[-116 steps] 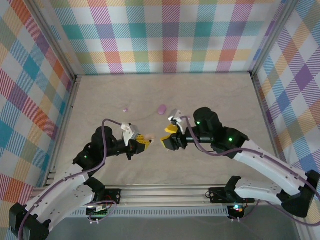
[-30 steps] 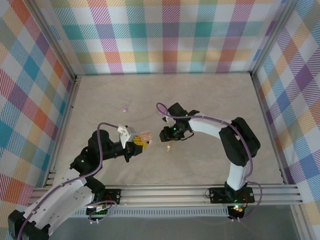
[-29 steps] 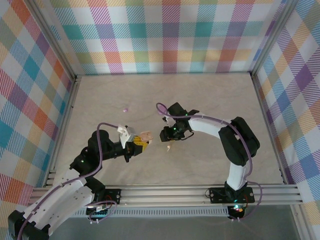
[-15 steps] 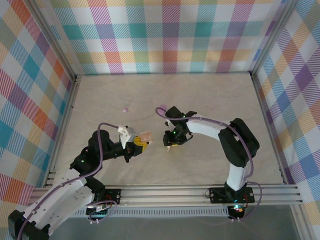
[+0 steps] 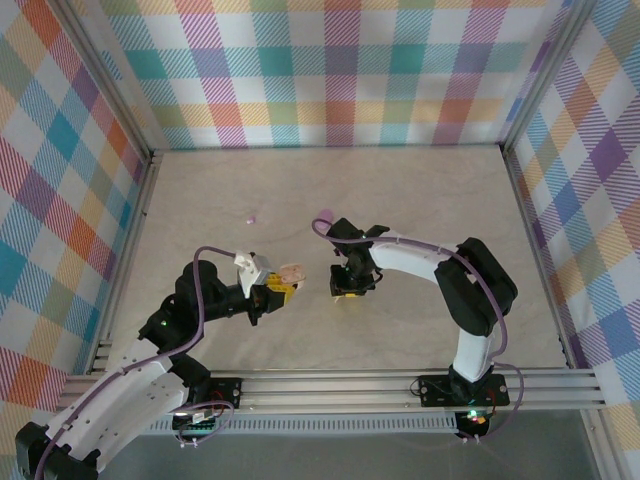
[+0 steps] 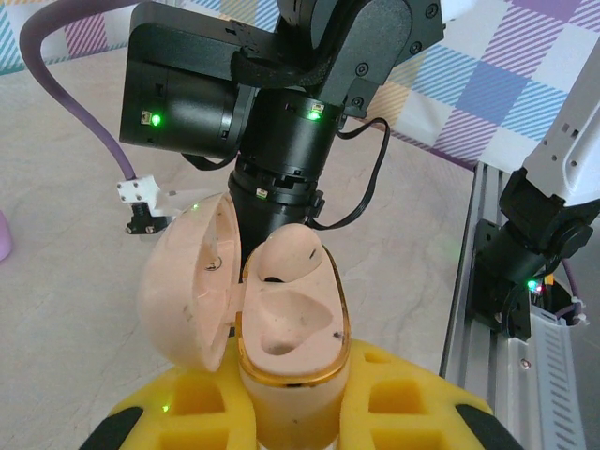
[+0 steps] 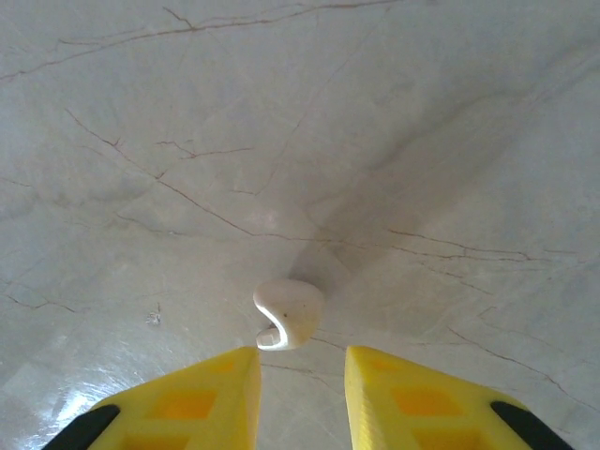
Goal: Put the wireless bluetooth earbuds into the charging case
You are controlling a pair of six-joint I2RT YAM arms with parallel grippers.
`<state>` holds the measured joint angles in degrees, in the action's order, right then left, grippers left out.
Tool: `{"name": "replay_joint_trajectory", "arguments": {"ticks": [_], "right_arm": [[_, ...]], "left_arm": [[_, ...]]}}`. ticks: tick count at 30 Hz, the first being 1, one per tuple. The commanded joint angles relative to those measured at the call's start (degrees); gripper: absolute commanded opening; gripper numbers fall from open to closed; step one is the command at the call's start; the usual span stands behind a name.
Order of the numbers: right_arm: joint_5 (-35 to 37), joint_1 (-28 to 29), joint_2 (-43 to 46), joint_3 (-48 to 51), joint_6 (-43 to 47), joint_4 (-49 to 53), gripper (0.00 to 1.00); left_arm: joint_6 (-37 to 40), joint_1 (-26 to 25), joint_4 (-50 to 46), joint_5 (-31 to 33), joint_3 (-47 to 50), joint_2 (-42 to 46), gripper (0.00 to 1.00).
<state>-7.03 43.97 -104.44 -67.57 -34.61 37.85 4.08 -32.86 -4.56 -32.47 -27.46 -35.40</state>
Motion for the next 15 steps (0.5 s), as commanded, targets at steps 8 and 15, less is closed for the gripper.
{"name": "replay_joint_trajectory", "arguments": {"ticks": [8,15], "right_arm": [[-1.5,0.0,-3.4,-1.7,-2.2,-1.0,0.28],[-1.6,-0.1,-4.5,-2.3,-2.4,-1.5,0.26]], "left_arm": [[1.1,0.0,-0.9,-0.9,0.4,0.9,0.00],[1.1,0.0,-0.8,-1.1,0.6,0.9,0.00]]}}
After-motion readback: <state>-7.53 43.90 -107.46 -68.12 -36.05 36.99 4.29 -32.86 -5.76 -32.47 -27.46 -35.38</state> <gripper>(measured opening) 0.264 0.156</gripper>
